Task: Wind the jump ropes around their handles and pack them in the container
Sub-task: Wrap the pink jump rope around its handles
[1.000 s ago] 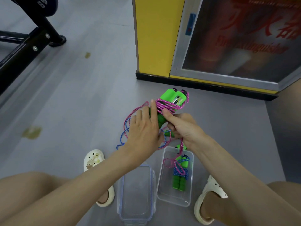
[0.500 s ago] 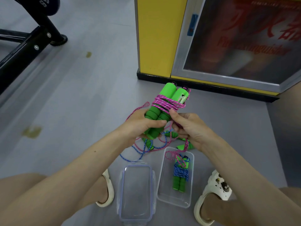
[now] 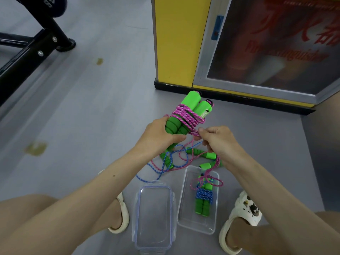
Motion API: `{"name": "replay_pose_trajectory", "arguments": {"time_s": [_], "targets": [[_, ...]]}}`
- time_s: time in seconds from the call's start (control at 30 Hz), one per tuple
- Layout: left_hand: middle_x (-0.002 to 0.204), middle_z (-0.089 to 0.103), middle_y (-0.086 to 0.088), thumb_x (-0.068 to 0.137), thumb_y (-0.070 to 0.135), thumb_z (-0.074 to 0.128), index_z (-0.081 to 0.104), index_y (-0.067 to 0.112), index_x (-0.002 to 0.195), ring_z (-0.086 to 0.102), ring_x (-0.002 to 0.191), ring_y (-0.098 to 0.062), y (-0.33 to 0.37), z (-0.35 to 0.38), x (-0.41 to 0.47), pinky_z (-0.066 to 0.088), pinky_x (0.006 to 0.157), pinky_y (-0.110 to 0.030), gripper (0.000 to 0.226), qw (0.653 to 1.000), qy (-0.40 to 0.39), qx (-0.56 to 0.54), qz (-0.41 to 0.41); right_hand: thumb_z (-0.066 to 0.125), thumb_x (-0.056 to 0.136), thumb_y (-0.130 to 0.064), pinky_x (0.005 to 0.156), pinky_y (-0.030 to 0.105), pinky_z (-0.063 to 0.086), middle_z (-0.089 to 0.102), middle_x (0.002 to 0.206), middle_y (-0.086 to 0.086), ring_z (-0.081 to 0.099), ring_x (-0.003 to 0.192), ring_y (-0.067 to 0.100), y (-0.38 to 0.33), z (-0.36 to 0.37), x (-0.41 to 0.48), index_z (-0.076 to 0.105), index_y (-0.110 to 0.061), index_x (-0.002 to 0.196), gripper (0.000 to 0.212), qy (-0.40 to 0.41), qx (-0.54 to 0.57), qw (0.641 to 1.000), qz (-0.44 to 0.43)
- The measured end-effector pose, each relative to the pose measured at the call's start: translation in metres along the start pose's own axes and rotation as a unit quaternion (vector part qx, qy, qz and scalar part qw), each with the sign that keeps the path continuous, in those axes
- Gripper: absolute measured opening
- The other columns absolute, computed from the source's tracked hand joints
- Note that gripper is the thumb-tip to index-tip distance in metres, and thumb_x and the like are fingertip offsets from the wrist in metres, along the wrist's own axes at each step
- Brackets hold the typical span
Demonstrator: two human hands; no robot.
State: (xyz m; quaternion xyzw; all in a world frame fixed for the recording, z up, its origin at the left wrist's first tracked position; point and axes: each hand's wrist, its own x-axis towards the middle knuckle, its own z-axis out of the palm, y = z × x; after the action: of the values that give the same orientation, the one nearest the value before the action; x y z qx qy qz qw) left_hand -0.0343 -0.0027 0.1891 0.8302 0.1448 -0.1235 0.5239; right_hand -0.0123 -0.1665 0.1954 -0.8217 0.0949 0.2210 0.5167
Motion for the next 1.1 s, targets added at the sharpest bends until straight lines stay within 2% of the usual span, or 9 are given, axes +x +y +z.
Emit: {"name": "replay_pose_trajectory", "arguments": {"time_s": [0.2, 0.37, 0.47, 0.63, 0.73, 0.83, 0.9, 1.0, 1.1], "targets": [[0.091, 0.062, 0.001, 0.082, 0.041, 0.069, 0.053, 0.025, 0.117, 0.061, 0.087, -0.027, -0.004, 0.002, -0.005, 0.045, 0.068, -0.031, 0.042, 0.959, 0.114, 0.255, 0.054, 0.052, 0.096, -0.032, 0.035, 0.013, 0.026, 0.046, 0.044, 0.0, 0.029, 0.03, 0.004, 0.002, 0.005, -0.004, 0.068, -0.004, 0.077, 0.037, -0.08, -0.011, 0.997, -0.017], [0.105, 0.065, -0.006, 0.088, 0.04, 0.062, 0.045, 0.023, 0.129, 0.061, 0.095, -0.032, -0.004, 0.007, -0.01, 0.041, 0.069, -0.034, 0.047, 0.93, 0.147, 0.326, 0.088, 0.068, 0.085, -0.032, 0.041, 0.01, 0.029, 0.05, 0.04, -0.014, 0.041, 0.035, -0.003, 0.002, 0.009, -0.002, 0.07, -0.01, 0.078, 0.022, -0.091, -0.021, 0.994, -0.05], [0.102, 0.064, -0.002, 0.09, 0.035, 0.06, 0.043, 0.02, 0.126, 0.061, 0.093, -0.028, -0.005, 0.013, -0.013, 0.036, 0.063, -0.031, 0.042, 0.899, 0.164, 0.386, 0.124, 0.064, 0.089, -0.024, 0.044, 0.013, 0.029, 0.046, 0.04, -0.011, 0.037, 0.036, 0.0, 0.004, 0.013, -0.001, 0.07, -0.011, 0.074, 0.021, -0.093, -0.026, 0.994, -0.057], [0.104, 0.06, -0.002, 0.092, 0.032, 0.057, 0.037, 0.018, 0.13, 0.061, 0.094, -0.025, -0.005, 0.014, -0.015, 0.035, 0.062, -0.031, 0.045, 0.862, 0.178, 0.457, 0.127, 0.06, 0.091, -0.025, 0.066, 0.019, 0.04, 0.066, 0.064, -0.005, 0.05, 0.059, 0.003, 0.003, 0.016, -0.003, 0.072, -0.019, 0.073, 0.023, -0.097, 0.031, 0.994, -0.042], [0.105, 0.059, -0.002, 0.092, 0.029, 0.055, 0.035, 0.018, 0.132, 0.06, 0.096, -0.023, -0.004, 0.015, -0.018, 0.032, 0.061, -0.03, 0.046, 0.846, 0.183, 0.484, 0.132, 0.062, 0.09, -0.022, 0.08, 0.039, 0.051, 0.067, 0.094, 0.028, 0.057, 0.07, 0.028, 0.003, 0.017, -0.004, 0.074, -0.017, 0.08, 0.016, -0.126, 0.019, 0.991, -0.052], [0.106, 0.058, -0.002, 0.091, 0.024, 0.054, 0.035, 0.018, 0.134, 0.059, 0.097, -0.024, -0.001, 0.018, -0.021, 0.032, 0.061, -0.03, 0.048, 0.841, 0.185, 0.491, 0.131, 0.058, 0.092, -0.009, 0.057, 0.023, 0.052, 0.064, 0.063, 0.014, 0.055, 0.051, 0.011, 0.004, 0.016, -0.004, 0.07, 0.002, 0.092, 0.016, -0.161, 0.066, 0.984, -0.042], [0.099, 0.06, -0.003, 0.084, 0.019, 0.061, 0.042, 0.016, 0.129, 0.06, 0.089, -0.023, -0.001, 0.018, -0.021, 0.03, 0.057, -0.028, 0.048, 0.836, 0.189, 0.5, 0.128, 0.053, 0.094, -0.007, 0.05, 0.02, 0.052, 0.063, 0.054, 0.005, 0.058, 0.045, 0.011, 0.003, 0.017, -0.007, 0.066, 0.005, 0.09, 0.018, -0.181, 0.099, 0.978, -0.025], [0.067, 0.058, 0.0, 0.046, 0.016, 0.084, 0.064, 0.014, 0.1, 0.058, 0.057, -0.019, -0.002, 0.018, -0.022, 0.02, 0.046, -0.023, 0.057, 0.807, 0.204, 0.537, 0.136, 0.043, 0.099, -0.009, 0.049, 0.024, 0.052, 0.066, 0.057, 0.009, 0.063, 0.047, 0.017, 0.0, 0.018, -0.009, 0.06, 0.005, 0.087, 0.025, -0.208, 0.139, 0.968, -0.01], [0.063, 0.057, -0.003, 0.034, 0.014, 0.086, 0.068, 0.01, 0.097, 0.055, 0.052, -0.02, -0.005, 0.018, -0.02, 0.02, 0.045, -0.023, 0.065, 0.798, 0.216, 0.541, 0.157, 0.037, 0.101, -0.005, 0.049, 0.022, 0.052, 0.067, 0.06, 0.01, 0.064, 0.048, 0.016, 0.0, 0.02, -0.01, 0.058, 0.001, 0.089, 0.025, -0.223, 0.155, 0.962, -0.011]]}}
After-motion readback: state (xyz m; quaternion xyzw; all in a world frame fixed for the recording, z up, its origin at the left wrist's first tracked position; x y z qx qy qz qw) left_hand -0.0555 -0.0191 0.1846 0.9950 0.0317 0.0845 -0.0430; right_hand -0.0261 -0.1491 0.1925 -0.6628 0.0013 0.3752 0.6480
